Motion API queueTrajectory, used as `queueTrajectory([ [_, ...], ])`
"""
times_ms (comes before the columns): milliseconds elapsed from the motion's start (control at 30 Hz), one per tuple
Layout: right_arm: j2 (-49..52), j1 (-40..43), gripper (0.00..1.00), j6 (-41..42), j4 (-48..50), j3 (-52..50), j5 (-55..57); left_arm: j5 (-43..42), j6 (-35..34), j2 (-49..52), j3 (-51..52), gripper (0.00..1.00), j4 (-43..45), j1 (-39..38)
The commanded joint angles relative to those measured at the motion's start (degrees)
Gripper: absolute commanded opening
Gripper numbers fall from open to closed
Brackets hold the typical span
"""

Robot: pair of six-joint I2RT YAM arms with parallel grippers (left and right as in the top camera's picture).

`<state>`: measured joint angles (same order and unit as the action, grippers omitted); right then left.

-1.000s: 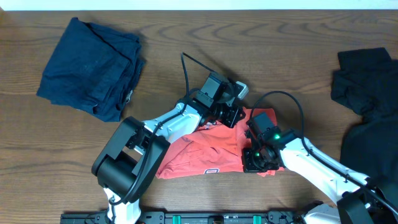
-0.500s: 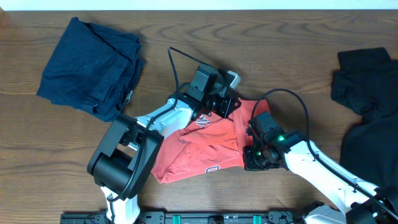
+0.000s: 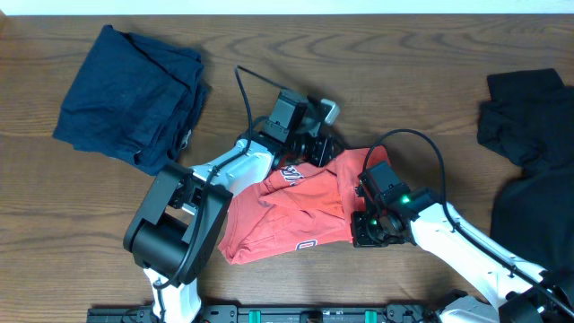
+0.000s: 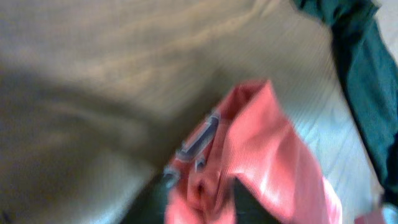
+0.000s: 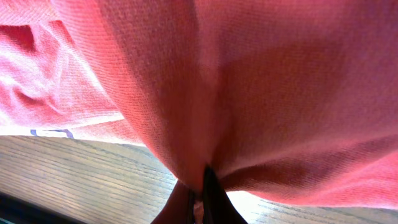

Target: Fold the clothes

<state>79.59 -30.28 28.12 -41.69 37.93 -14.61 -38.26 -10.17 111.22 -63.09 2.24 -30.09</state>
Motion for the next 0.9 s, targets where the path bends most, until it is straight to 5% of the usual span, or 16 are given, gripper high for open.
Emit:
queueTrajectory([
  [0,-0.2,-0.11,0.03,0.55,0.13,-0.11,-0.57,-2.36,-0.66,0.33,-0.66,0.51,-3.04,0.35],
  [167,-0.2,-0.11,0.04,0.55,0.39,-0.11,-0.57,-3.32,-0.68,0.33,-0.63,0.52,-6.38,-0.13],
  [333,-0.2,-0.11,0.04,0.57,0.7,-0.11,-0.59,-0.87,-0.63,0.33,-0.57,0.07,-6.47,-1.99],
  [867,-0.2,-0.11,0.03,0.57,0.09,-0.11,-0.48,1.86,0.02,0.33,-0.59,0.06,0.76,1.27],
])
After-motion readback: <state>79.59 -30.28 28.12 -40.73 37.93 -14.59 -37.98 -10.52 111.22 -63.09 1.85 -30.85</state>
